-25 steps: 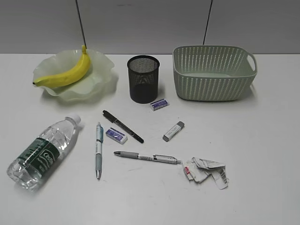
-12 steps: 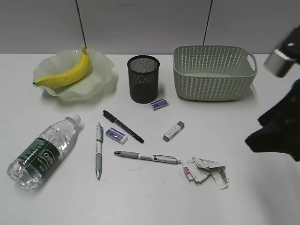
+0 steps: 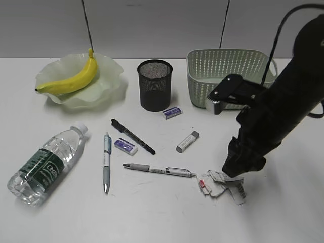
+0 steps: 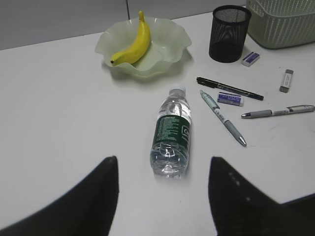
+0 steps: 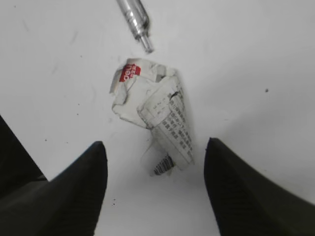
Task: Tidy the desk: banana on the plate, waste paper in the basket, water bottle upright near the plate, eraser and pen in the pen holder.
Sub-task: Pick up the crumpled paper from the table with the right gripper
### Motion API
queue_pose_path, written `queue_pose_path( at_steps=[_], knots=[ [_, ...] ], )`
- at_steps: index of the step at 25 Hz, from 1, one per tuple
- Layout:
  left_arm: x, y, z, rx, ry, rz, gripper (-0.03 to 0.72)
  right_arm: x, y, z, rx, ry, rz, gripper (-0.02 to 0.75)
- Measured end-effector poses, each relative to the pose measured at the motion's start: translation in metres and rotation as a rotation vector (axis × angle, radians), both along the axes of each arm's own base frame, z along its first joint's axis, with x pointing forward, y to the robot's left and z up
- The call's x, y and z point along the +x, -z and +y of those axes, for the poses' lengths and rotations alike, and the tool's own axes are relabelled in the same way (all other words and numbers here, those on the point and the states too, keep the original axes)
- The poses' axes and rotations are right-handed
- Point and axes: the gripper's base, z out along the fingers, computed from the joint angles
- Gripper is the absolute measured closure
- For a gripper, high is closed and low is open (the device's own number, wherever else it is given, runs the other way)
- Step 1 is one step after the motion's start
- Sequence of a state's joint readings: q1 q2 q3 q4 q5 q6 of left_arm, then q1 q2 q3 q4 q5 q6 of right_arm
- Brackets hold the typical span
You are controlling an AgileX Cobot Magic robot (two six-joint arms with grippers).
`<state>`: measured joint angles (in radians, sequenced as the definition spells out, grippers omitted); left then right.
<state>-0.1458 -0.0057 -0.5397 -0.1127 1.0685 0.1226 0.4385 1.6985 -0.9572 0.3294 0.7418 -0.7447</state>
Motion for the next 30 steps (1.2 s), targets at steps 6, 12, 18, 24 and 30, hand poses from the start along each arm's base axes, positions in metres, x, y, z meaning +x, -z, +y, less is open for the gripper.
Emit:
queue_pose_path(
  at_steps=[6,12,18,24,30],
  knots=[
    [0.000,0.000,0.000,0.000,0.000,0.000,0.253,0.005,0.045,0.012,-0.069,-0.039,0.054,0.243],
    [0.000,0.000,0.000,0.000,0.000,0.000,0.253,0.012,0.063,0.013,-0.085,-0.001,0.030,0.241],
    [0.000,0.000,0.000,0.000,0.000,0.000,0.253,0.012,0.071,0.013,-0.099,0.000,0.055,0.305],
    [0.000,0.000,0.000,0.000,0.000,0.000,0.253,0.007,0.068,0.012,-0.114,-0.018,0.119,0.673],
    [0.000,0.000,0.000,0.000,0.000,0.000,0.253,0.000,0.026,0.008,-0.110,-0.007,0.095,0.673]
  ],
)
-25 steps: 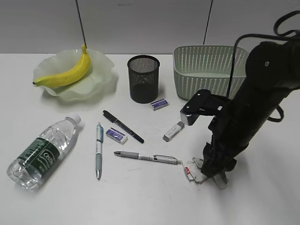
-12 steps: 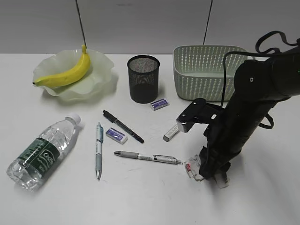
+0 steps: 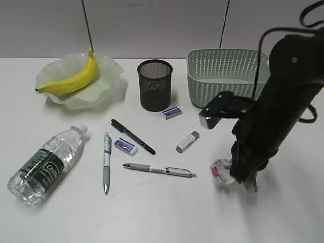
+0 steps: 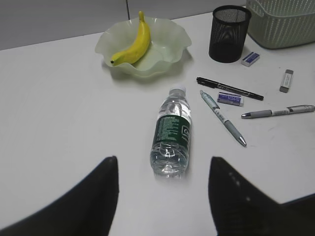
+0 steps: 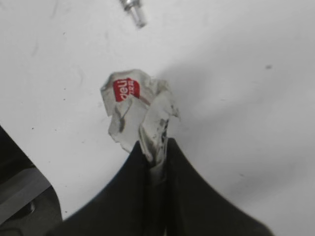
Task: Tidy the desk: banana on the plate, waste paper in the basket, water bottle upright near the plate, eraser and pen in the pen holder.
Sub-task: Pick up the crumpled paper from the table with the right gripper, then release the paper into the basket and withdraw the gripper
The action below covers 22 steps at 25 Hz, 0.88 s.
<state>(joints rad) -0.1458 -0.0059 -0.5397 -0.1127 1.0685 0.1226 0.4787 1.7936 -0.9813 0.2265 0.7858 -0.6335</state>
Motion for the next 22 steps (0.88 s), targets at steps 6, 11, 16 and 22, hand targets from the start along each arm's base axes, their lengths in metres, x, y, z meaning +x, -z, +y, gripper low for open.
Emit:
queue_pose_path(
  at_steps=[6,11,16,22],
  knots=[
    [0.000,0.000,0.000,0.000,0.000,0.000,0.253,0.006,-0.074,-0.013,0.032,0.099,-0.351,0.675],
    [0.000,0.000,0.000,0.000,0.000,0.000,0.253,0.041,-0.123,-0.029,0.102,0.254,-0.623,0.675],
    [0.000,0.000,0.000,0.000,0.000,0.000,0.253,0.096,-0.135,-0.048,0.133,0.370,-0.737,0.675],
    [0.000,0.000,0.000,0.000,0.000,0.000,0.253,0.161,-0.097,-0.039,0.104,0.400,-0.691,0.676]
  ],
)
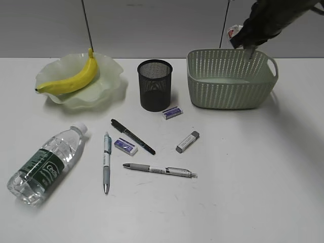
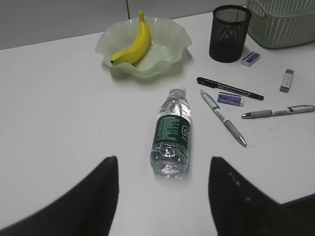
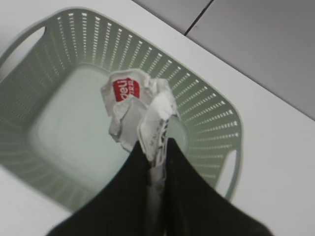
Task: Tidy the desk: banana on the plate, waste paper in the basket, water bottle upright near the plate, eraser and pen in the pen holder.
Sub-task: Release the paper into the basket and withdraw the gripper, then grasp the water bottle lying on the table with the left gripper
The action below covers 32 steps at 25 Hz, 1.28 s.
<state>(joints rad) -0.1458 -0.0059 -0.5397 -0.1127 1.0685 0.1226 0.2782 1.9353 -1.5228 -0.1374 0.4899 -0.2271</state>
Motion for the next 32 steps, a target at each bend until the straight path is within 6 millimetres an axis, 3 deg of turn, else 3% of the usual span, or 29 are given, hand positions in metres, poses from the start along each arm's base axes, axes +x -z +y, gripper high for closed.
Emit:
queue_pose_path(
  at_steps=[3,7,11,15,19,22,26,28,32],
  knots=[
    [0.000,0.000,0.000,0.000,0.000,0.000,0.253,0.025,0.020,0.007,0.024,0.024,0.037,0.647],
    [0.000,0.000,0.000,0.000,0.000,0.000,0.253,0.045,0.038,0.014,0.059,0.049,0.079,0.458],
    [0.000,0.000,0.000,0.000,0.000,0.000,0.253,0.045,0.039,0.017,0.100,0.072,0.151,0.243],
    [0.000,0.000,0.000,0.000,0.000,0.000,0.253,0.038,0.027,0.017,0.116,0.105,0.269,0.173],
    [0.000,0.000,0.000,0.000,0.000,0.000,0.253,0.017,-0.004,0.012,0.102,0.147,0.387,0.164],
    [0.000,0.000,0.000,0.000,0.000,0.000,0.253,-0.007,-0.040,0.005,0.098,0.165,0.425,0.164],
    [0.000,0.000,0.000,0.000,0.000,0.000,0.253,-0.041,-0.103,-0.004,0.154,0.171,0.334,0.164],
    [0.000,0.000,0.000,-0.001,0.000,0.000,0.253,-0.066,-0.136,-0.011,0.189,0.169,0.267,0.164],
    [0.000,0.000,0.000,-0.001,0.000,0.000,0.253,-0.126,-0.173,-0.028,0.222,0.162,0.189,0.164]
  ],
)
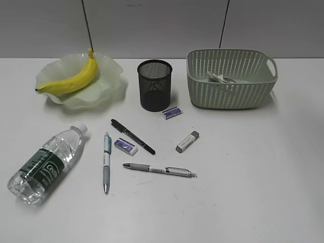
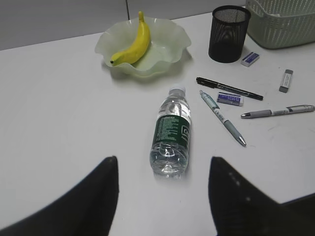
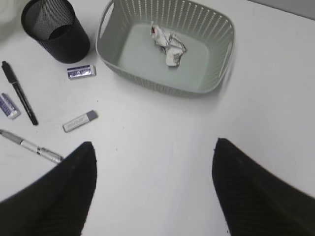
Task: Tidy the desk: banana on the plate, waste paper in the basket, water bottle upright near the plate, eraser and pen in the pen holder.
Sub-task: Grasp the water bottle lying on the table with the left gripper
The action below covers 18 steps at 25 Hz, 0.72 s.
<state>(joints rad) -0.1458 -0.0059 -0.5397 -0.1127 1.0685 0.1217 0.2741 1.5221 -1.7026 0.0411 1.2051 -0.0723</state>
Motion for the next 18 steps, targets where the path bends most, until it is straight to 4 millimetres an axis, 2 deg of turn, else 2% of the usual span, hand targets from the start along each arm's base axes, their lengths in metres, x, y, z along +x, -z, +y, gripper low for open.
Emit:
queue_pose_path(
  at_steps=[3,6,12,18],
  knots=[
    [0.000,0.000,0.000,0.000,0.000,0.000,0.253,-0.048,-0.004,-0.013,0.006,0.000,-0.012,0.164],
    [0.000,0.000,0.000,0.000,0.000,0.000,0.253,-0.097,0.007,-0.027,0.009,0.000,-0.003,0.163],
    [0.000,0.000,0.000,0.000,0.000,0.000,0.253,-0.194,0.054,-0.050,0.055,-0.013,0.008,0.163],
    [0.003,0.000,0.000,0.001,0.001,0.015,0.253,-0.263,0.102,-0.066,0.111,-0.027,-0.072,0.163]
  ],
)
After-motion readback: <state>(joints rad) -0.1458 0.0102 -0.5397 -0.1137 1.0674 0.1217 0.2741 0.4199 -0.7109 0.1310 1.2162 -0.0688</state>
